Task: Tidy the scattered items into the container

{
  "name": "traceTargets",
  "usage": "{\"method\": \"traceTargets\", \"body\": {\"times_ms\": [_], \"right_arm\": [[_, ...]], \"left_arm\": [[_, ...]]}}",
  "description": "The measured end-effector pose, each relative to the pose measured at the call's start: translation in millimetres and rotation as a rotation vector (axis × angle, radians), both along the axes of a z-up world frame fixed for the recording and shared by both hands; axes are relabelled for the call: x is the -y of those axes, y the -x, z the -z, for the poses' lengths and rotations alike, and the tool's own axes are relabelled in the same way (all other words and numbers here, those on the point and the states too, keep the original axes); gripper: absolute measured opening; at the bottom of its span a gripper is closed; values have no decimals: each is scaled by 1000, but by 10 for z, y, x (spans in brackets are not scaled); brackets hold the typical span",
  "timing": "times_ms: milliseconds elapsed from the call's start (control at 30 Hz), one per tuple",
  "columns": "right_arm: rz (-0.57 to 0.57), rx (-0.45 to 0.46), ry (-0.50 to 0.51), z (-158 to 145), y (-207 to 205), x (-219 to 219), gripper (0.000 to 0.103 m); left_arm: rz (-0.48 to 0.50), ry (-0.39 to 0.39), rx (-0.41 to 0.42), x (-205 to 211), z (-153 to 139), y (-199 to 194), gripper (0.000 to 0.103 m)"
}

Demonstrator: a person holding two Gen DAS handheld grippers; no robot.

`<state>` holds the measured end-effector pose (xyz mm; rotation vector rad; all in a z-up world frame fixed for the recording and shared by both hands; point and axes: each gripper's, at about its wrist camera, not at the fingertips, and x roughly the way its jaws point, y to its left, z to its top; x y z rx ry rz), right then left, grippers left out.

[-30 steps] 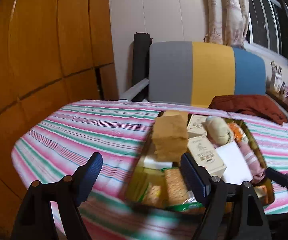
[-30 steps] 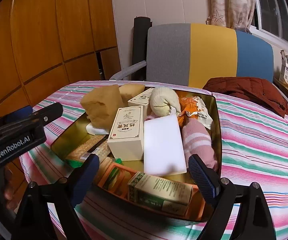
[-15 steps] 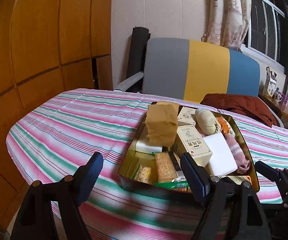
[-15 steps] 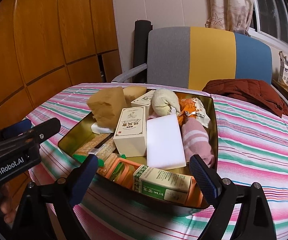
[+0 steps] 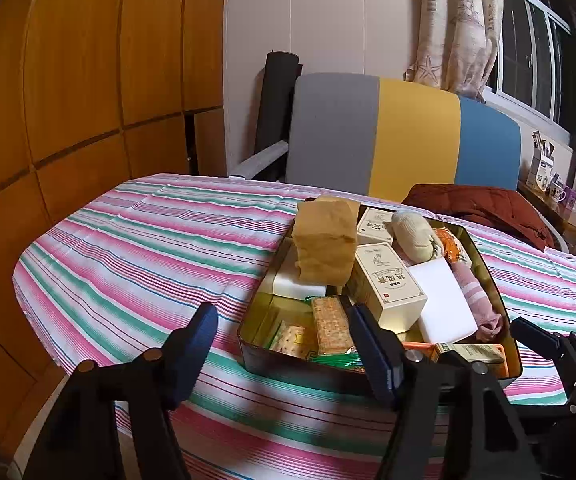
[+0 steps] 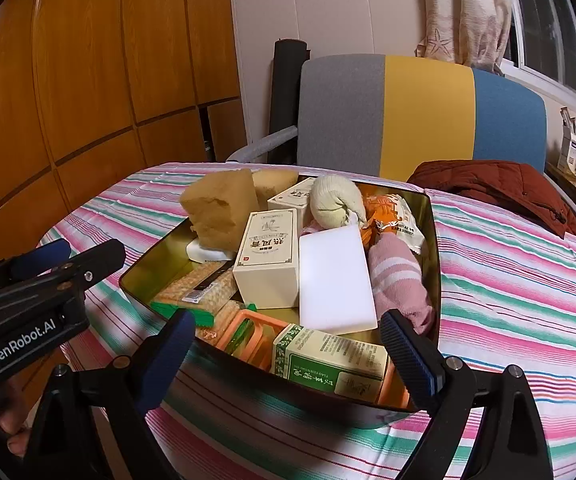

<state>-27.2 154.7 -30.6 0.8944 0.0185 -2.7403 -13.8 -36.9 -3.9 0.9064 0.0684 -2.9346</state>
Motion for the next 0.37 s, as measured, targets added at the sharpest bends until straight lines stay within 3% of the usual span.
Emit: {"method": "traceTargets", "body": {"times_ms": [100,367], "right_arm": [[1,-3,-2,-3,-5,-1,94],[-2,-14,-7,-27,-25,23,94]], "left_arm": [[5,0,-1,0,4,-5,60],[20,-12,2,-2,-13,-18,60]]}}
